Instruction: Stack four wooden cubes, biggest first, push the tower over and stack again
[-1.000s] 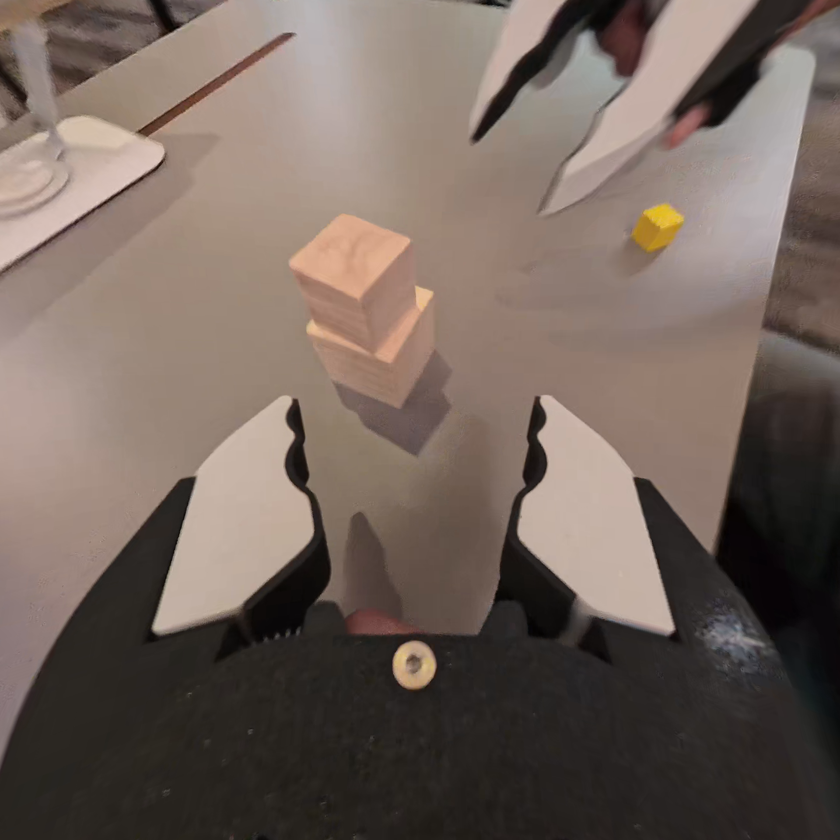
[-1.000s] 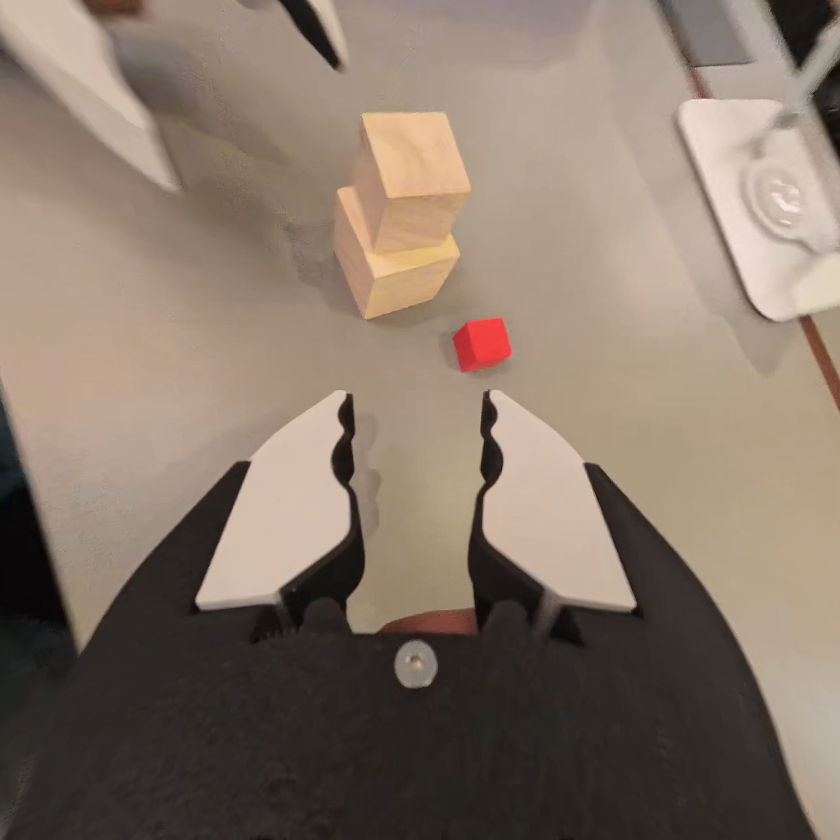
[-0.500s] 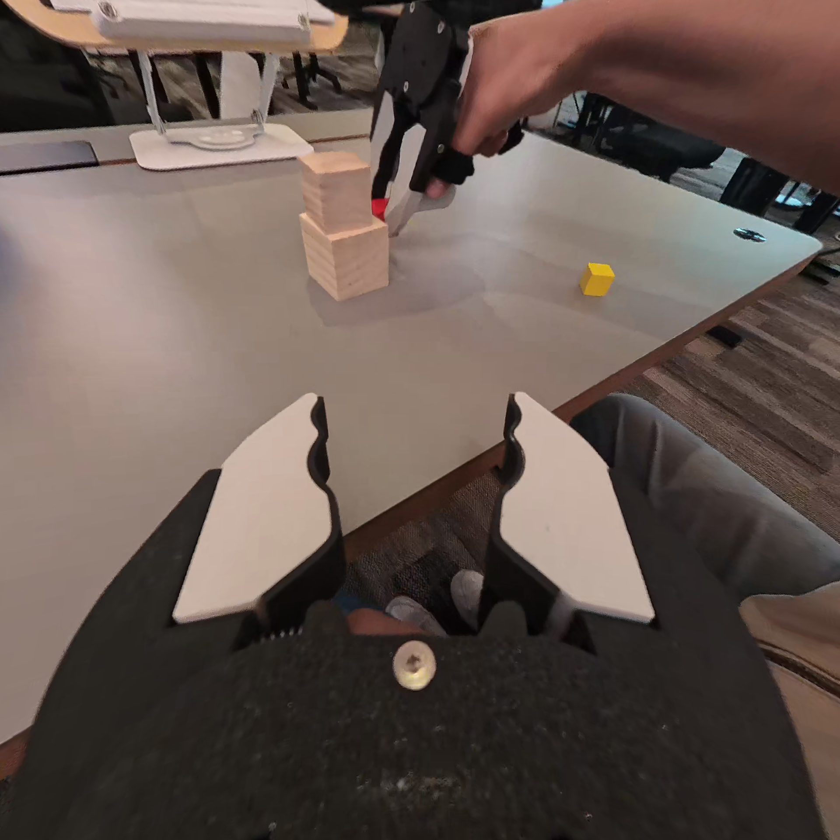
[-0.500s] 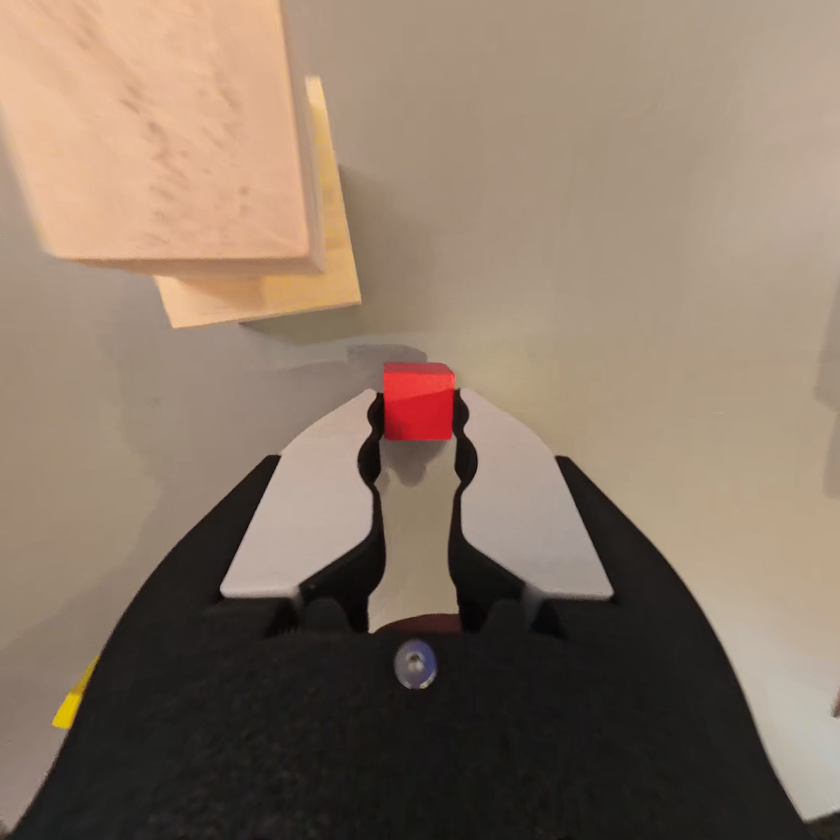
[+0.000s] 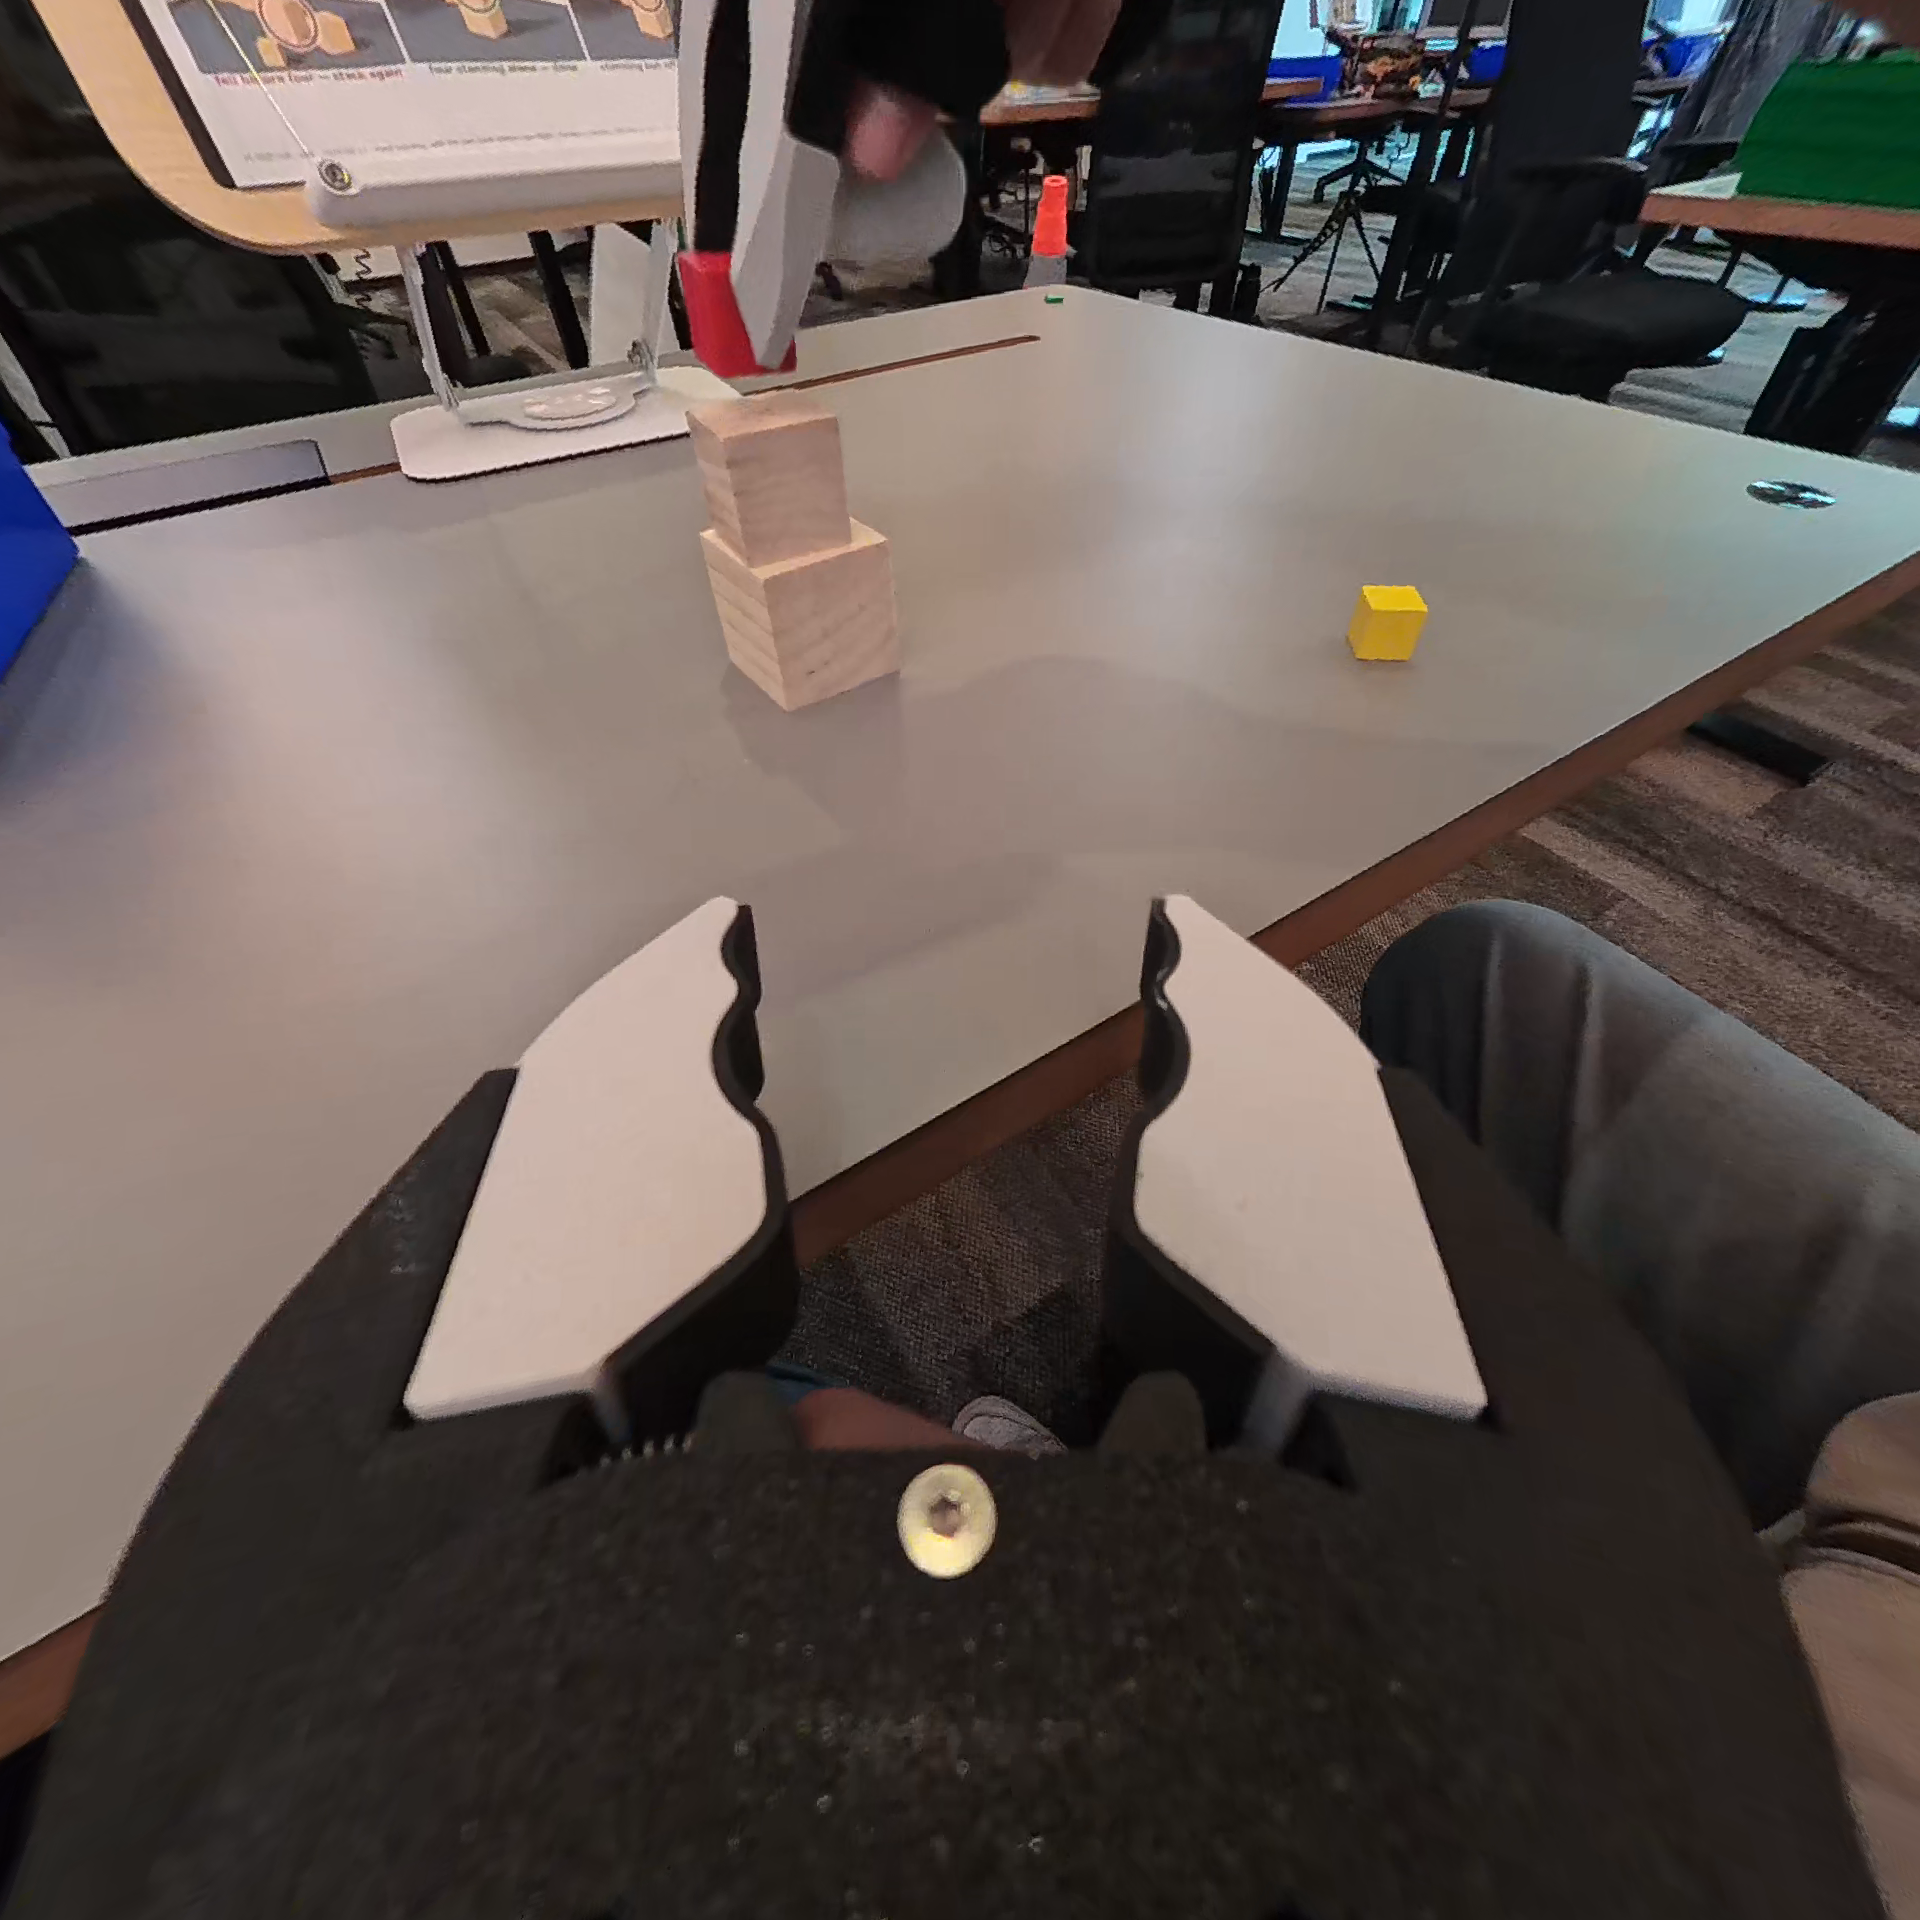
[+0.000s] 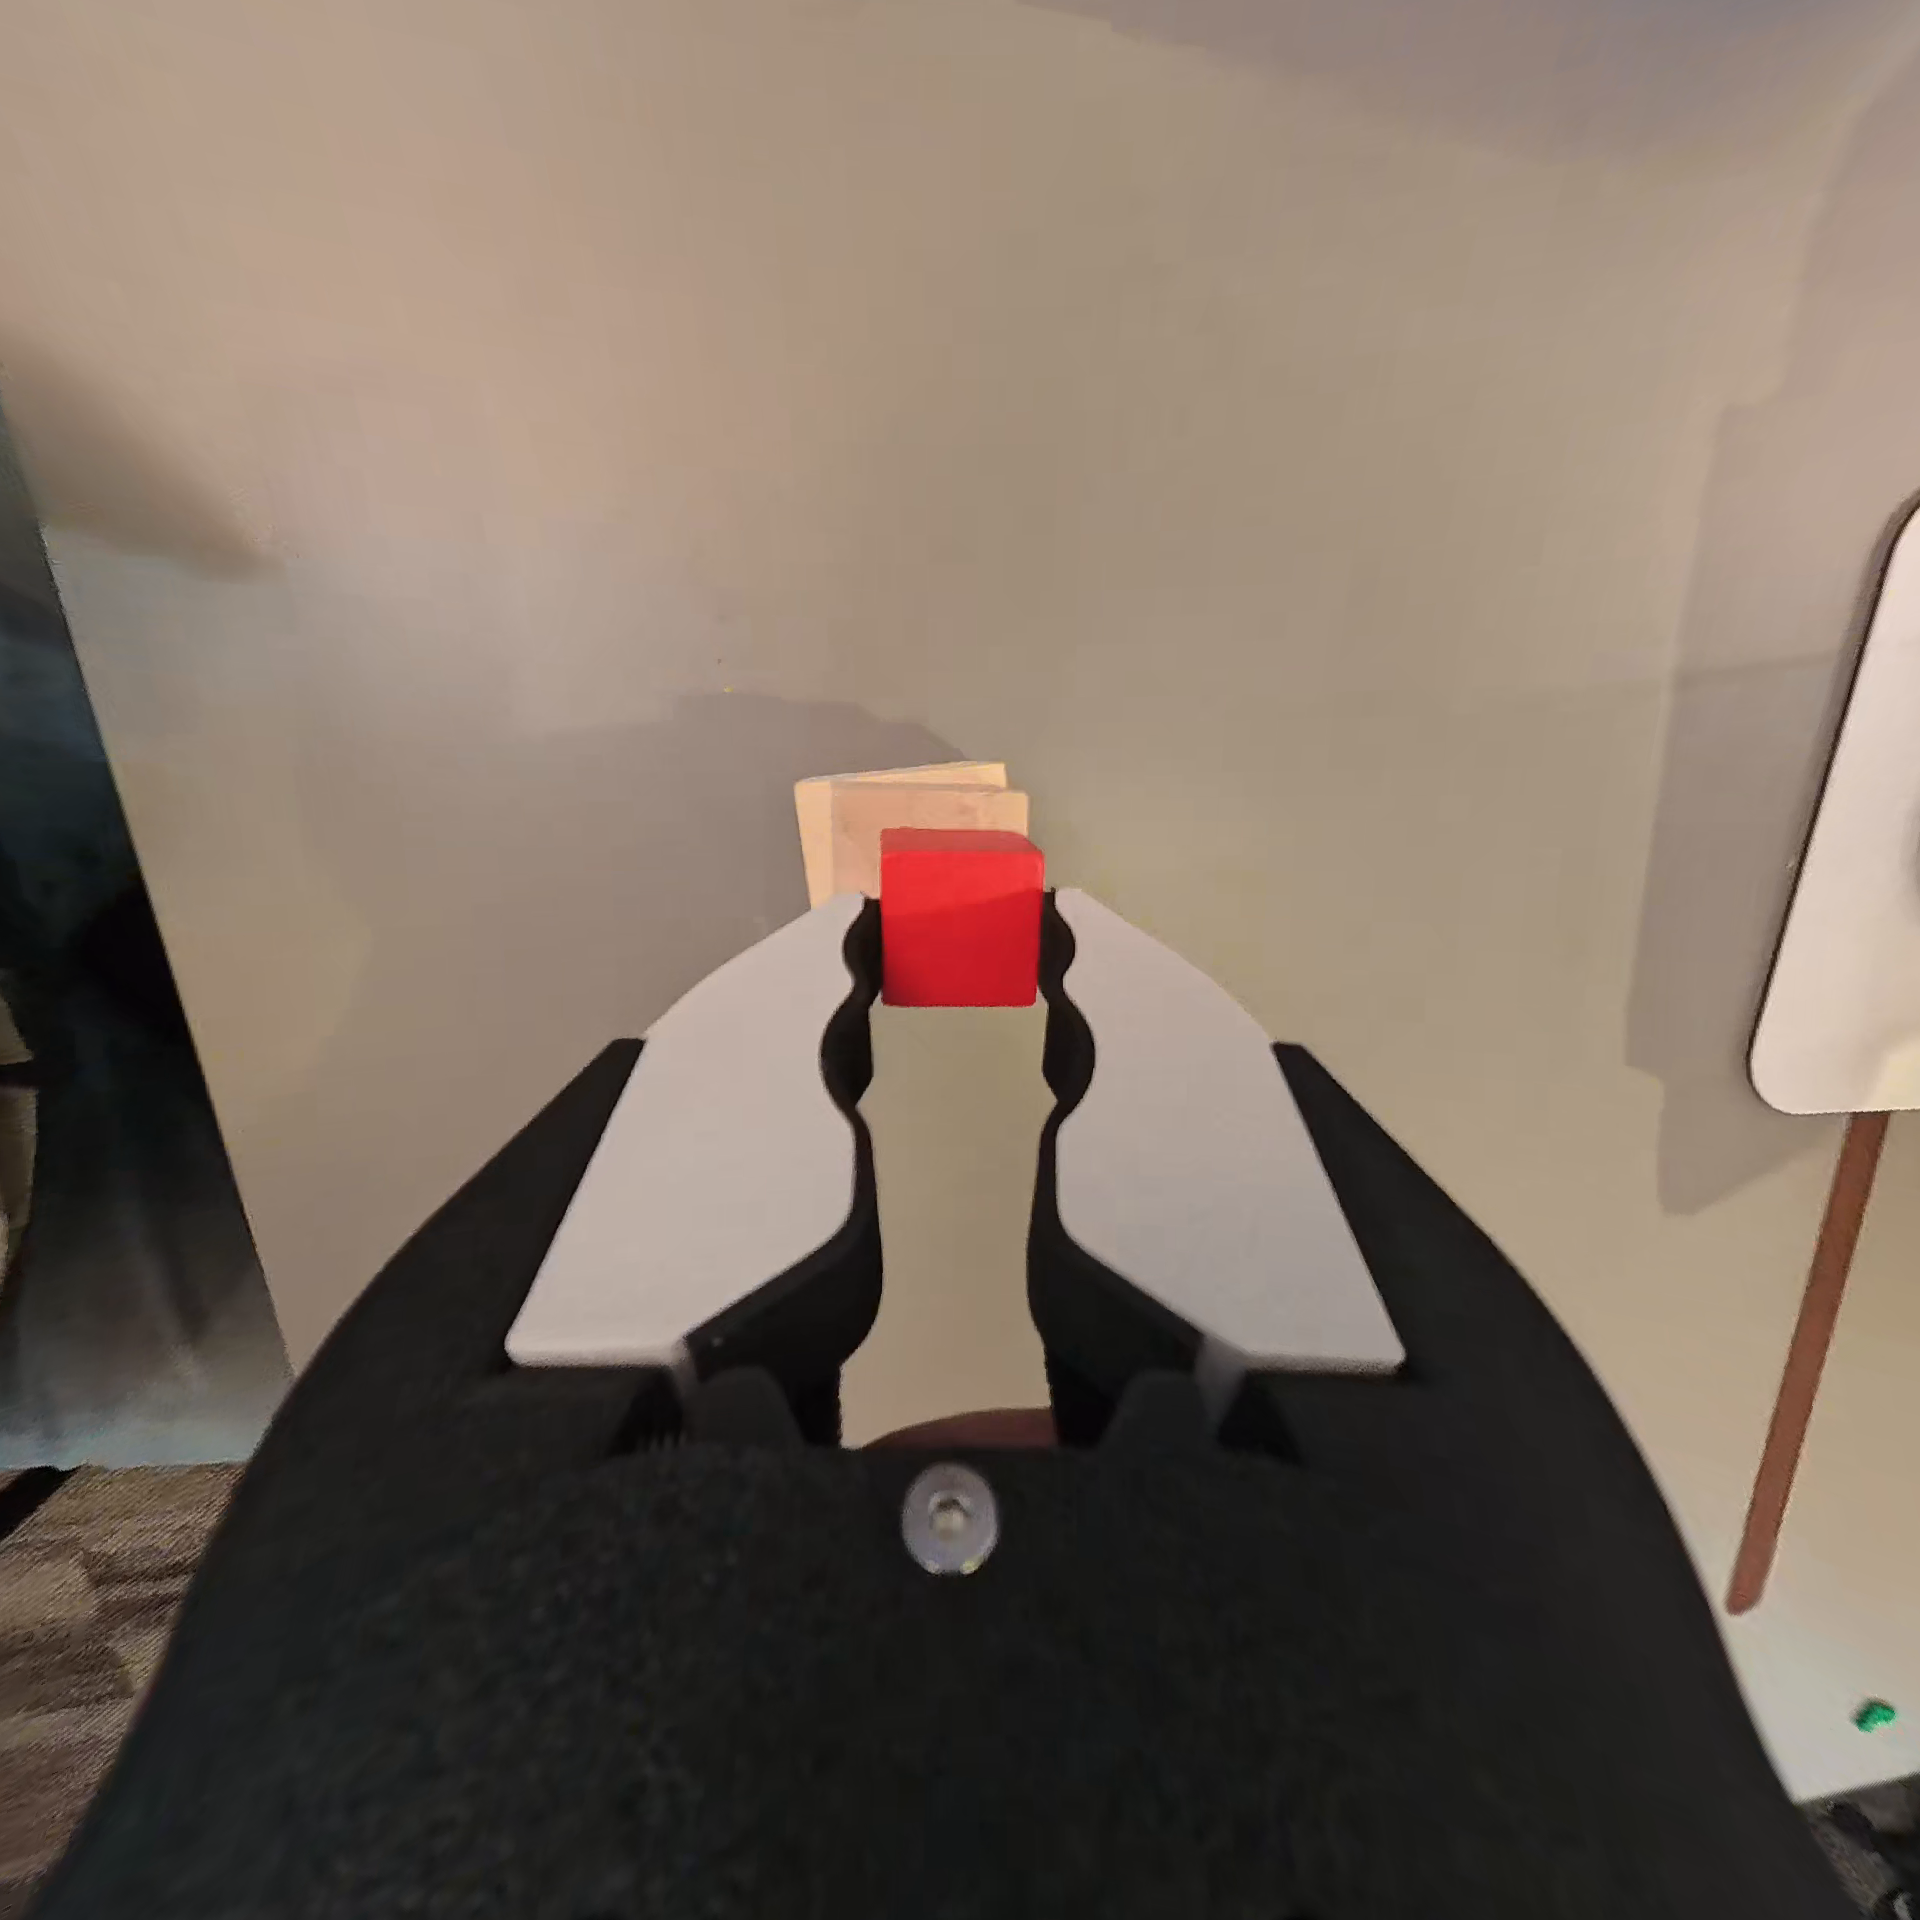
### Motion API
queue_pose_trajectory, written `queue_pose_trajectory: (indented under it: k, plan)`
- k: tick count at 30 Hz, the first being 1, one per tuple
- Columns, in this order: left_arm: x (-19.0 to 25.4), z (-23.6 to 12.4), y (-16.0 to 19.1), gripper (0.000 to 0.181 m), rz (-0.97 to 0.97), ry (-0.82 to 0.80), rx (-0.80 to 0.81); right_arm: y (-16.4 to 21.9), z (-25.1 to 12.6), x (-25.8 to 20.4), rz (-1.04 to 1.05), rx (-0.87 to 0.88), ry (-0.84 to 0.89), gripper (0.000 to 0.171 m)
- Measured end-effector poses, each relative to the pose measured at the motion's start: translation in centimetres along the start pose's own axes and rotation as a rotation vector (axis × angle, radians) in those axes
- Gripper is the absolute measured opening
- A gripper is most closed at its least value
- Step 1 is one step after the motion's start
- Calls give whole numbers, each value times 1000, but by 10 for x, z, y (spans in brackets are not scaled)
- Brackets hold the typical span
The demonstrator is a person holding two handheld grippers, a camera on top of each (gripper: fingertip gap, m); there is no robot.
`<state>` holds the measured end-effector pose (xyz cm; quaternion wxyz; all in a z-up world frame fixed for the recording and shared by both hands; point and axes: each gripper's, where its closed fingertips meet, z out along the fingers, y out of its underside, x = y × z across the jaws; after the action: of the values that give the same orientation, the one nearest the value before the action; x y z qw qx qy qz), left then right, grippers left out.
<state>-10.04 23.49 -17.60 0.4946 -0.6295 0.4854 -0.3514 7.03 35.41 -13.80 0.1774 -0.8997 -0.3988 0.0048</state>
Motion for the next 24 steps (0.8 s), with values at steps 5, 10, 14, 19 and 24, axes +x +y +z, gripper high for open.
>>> queue_pose_trajectory:
  k: [5, 10, 14, 19, 24]
  plan:
    - [0, -3, -2, 69, -4, 11, 6, 3, 9, -3, 28, -11, -33, 29]
    - [0, -2, 1, 69, -9, 19, -1, 0, -2, -5, 17, 23, -16, 50]
    - [0, -3, -2, 69, -16, 15, 6, 8, -57, -12, 23, 144, 136, 51]
    - [-10, -3, -2, 68, -4, -32, -11, 80, -106, -48, 311, 337, 455, 49]
    - [-15, 4, -1, 67, -22, -32, -22, 168, -43, -118, 570, 312, 459, 51]
